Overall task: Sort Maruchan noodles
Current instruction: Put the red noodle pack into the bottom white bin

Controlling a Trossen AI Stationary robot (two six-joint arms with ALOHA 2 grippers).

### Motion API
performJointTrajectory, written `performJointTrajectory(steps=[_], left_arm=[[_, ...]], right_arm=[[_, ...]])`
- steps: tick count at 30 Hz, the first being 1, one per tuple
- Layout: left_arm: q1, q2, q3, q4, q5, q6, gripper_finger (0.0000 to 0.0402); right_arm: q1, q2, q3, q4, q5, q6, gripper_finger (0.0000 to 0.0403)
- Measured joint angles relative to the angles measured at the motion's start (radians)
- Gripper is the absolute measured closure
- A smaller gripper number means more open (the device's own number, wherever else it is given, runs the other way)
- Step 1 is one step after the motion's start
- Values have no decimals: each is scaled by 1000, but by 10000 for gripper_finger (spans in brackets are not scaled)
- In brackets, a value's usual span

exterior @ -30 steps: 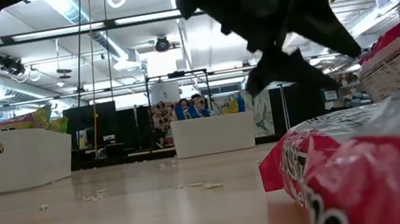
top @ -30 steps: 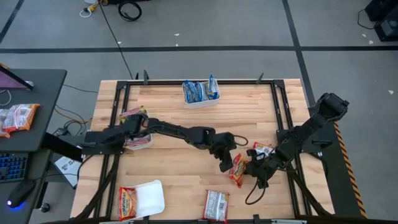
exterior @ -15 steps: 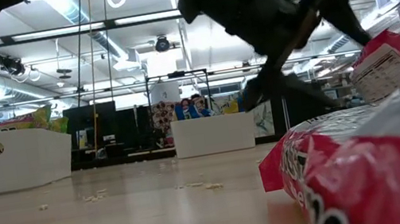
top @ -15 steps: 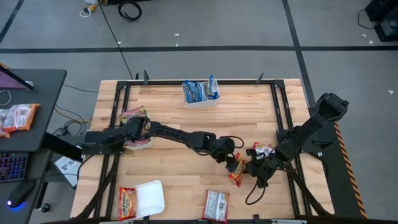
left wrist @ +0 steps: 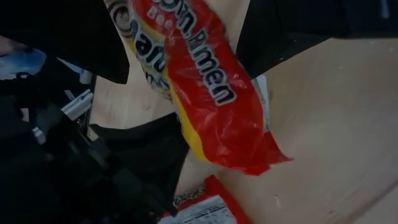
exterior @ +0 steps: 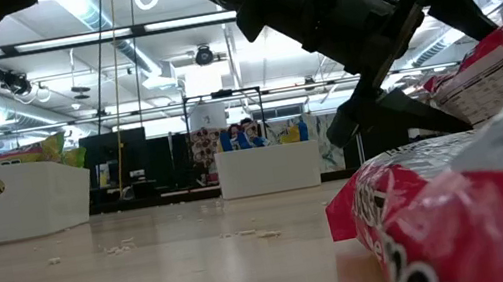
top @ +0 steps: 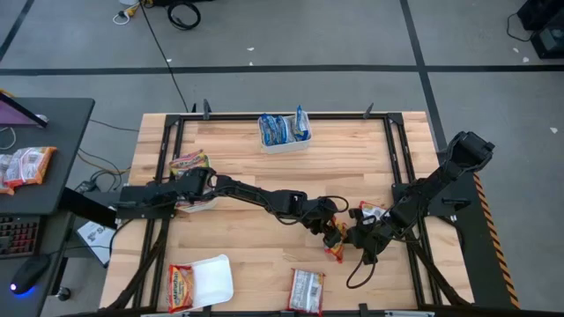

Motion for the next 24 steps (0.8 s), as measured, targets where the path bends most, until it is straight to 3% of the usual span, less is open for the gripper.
performJointTrajectory(steps=[6, 10, 19, 24], left_arm=[[-9, 0, 0, -10, -24, 2, 110], [-15, 0, 0, -12, -53, 2, 132], [-38, -6, 4, -142, -170, -15, 285], [-44, -49, -1, -216, -152, -33, 317]], right_arm=[[-13, 0, 0, 8, 0, -16, 394], [-2, -1, 0, 16, 1, -34, 377], [24, -8, 32, 23, -9, -6, 336], [63, -29, 39, 14, -11, -6, 343]])
